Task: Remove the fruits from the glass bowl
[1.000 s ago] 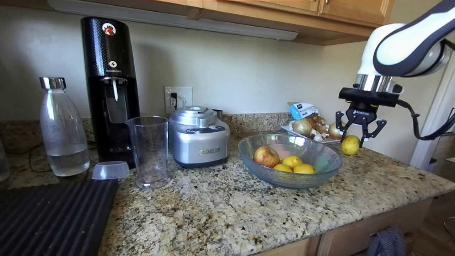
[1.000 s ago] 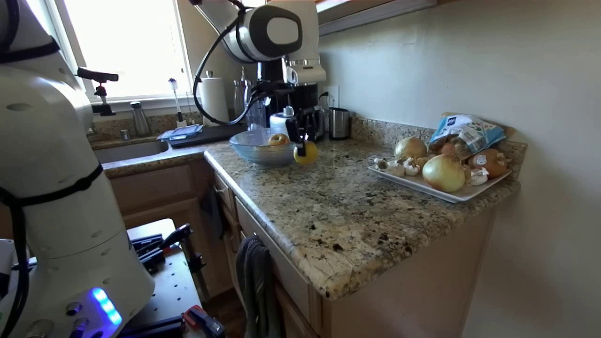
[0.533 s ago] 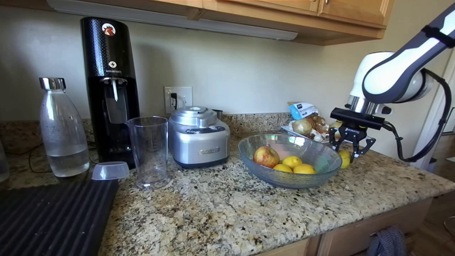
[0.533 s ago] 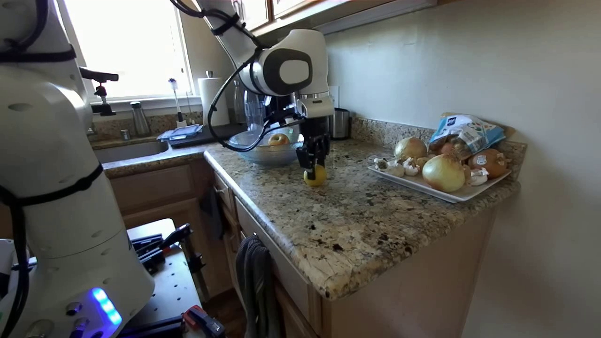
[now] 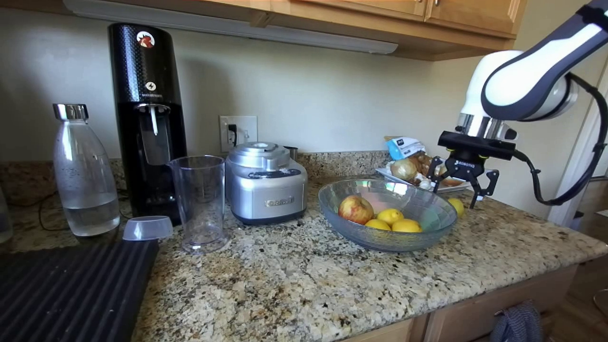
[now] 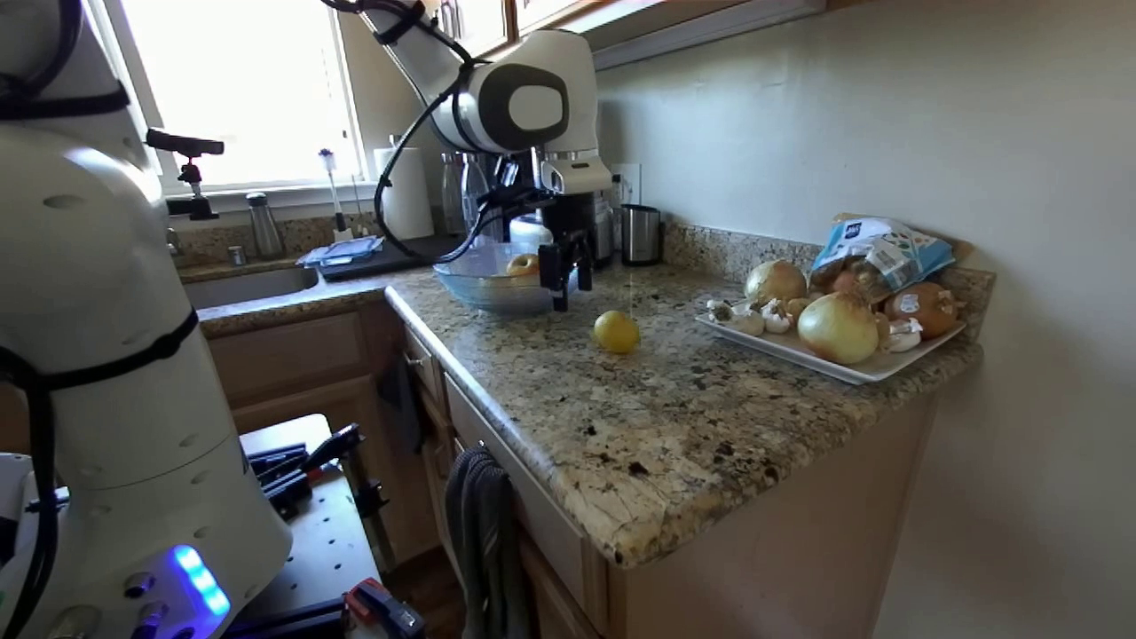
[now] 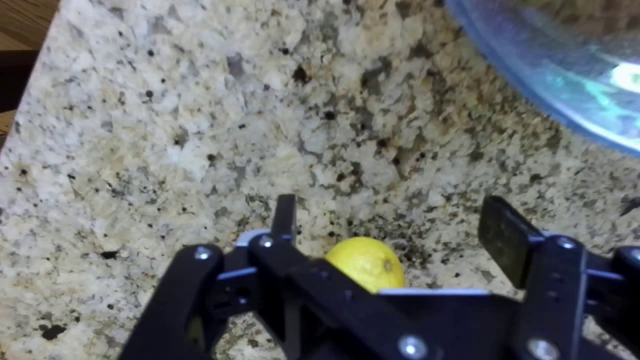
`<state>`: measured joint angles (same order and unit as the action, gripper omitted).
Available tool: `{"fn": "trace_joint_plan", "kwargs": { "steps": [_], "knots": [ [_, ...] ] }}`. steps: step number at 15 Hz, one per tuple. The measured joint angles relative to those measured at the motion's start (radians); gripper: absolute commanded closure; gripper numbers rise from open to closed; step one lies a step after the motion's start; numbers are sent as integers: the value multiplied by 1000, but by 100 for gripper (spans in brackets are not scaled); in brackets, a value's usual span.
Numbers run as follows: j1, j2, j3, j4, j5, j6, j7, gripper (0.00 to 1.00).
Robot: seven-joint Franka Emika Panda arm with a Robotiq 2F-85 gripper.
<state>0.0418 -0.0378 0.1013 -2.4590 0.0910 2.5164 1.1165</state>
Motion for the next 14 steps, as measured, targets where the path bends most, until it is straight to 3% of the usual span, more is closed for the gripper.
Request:
{"fn": "trace_joint_plan", "kwargs": {
  "steps": [7, 14],
  "knots": [
    [42, -178, 51, 35, -5, -159, -69, 0],
    [148, -140, 143, 116, 44, -178, -294, 0]
  ]
}}
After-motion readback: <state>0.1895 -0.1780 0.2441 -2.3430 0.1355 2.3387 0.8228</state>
